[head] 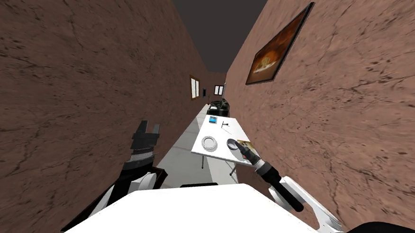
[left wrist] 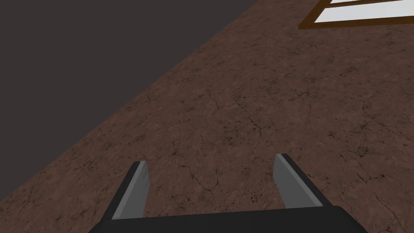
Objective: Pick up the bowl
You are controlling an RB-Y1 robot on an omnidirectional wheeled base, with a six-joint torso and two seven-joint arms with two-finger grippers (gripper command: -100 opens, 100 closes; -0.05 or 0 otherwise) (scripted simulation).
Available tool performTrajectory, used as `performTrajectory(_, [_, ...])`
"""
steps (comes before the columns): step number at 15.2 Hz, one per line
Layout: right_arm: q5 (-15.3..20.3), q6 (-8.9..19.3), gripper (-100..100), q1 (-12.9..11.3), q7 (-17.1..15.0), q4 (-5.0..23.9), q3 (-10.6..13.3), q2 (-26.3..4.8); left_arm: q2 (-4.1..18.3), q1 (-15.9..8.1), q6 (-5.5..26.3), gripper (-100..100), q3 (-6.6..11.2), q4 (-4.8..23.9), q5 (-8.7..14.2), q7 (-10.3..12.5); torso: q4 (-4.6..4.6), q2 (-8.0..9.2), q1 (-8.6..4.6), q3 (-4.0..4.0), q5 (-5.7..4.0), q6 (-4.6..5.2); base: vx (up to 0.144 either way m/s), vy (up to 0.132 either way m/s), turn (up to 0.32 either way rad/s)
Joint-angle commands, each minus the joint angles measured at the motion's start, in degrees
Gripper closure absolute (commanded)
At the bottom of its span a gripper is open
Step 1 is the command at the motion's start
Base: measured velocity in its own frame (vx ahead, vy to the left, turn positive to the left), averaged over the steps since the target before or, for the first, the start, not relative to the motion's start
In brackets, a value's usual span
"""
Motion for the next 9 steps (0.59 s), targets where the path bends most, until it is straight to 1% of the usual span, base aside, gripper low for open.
performTrajectory(1, [1.87, 0.97, -100, 0.41, 0.45, 1.37, 0.14, -2.64, 0.0, 0.0, 0.0, 0, 0.0, 0.0, 0.0, 0.0, 0.0, 0.0, 0.0, 0.0, 0.0, 0.0, -0.005, 0.074, 0.129])
performTrajectory(2, [3.77, 1.57, -100, 0.8, 0.9, 3.48, 0.13, -4.15, 0.0, 0.0, 0.0, 0, 0.0, 0.0, 0.0, 0.0, 0.0, 0.0, 0.0, 0.0, 0.01, 0.0, 0.005, 0.08, 0.186])
performTrajectory(3, [3.98, 1.57, -100, 0.8, 0.9, 3.48, 0.13, -5.15, 0.0, 0.0, 0.0, 0, 0.0, 0.0, 0.0, 0.0, 0.0, -0.02, 0.02, -0.01, 0.01, -0.01, 0.01, 0.075, 0.147])
performTrajectory(4, [5.79, 2.15, -100, 1.22, 1.35, 5.6, 0.17, -6.6, 0.0, 0.0, 0.0, 0, 0.0, 0.0, 0.0, 0.0, 0.0, -0.03, 0.02, -0.02, 0.01, 0.01, 0.013, 0.07, 0.19])
performTrajectory(5, [6.11, 2.15, -100, 1.22, 1.35, 5.6, 0.17, -7.58, 0.0, 0.0, 0.0, 0, 0.0, 0.0, 0.0, 0.0, -0.01, -0.05, 0.01, -0.03, 0.01, -0.02, 0.017, 0.067, 0.157])
performTrajectory(6, [8.05, 2.7, -100, 1.66, 1.8, 7.72, 0.27, -8.89, 0.0, 0.0, 0.0, 0, 0.0, 0.0, 0.0, 0.0, -0.01, -0.07, 0.0, -0.04, 0.0, -0.01, 0.024, 0.081, 0.199])
performTrajectory(7, [8.26, 2.7, -100, 1.66, 1.8, 7.72, 0.27, -9.95, 0.0, 0.0, 0.0, 0, 0.0, 0.0, 0.0, 0.0, -0.02, -0.09, 0.03, -0.05, 0.01, -0.01, 0.025, 0.076, 0.166])
performTrajectory(8, [10.1, 3.23, -100, 2.12, 2.23, 9.83, 0.4, -11.31, 0.0, 0.0, 0.0, 0, 0.0, 0.0, 0.0, 0.0, -0.02, -0.1, 0.02, -0.05, 0.02, 0.0, 0.025, 0.075, 0.203])
performTrajectory(9, [10.42, 3.23, -100, 2.12, 2.23, 9.83, 0.4, -12.23, 0.0, 0.0, 0.0, 0, 0.0, 0.0, 0.0, 0.0, -0.02, -0.11, 0.02, -0.06, 0.01, -0.02, 0.024, 0.066, 0.155])
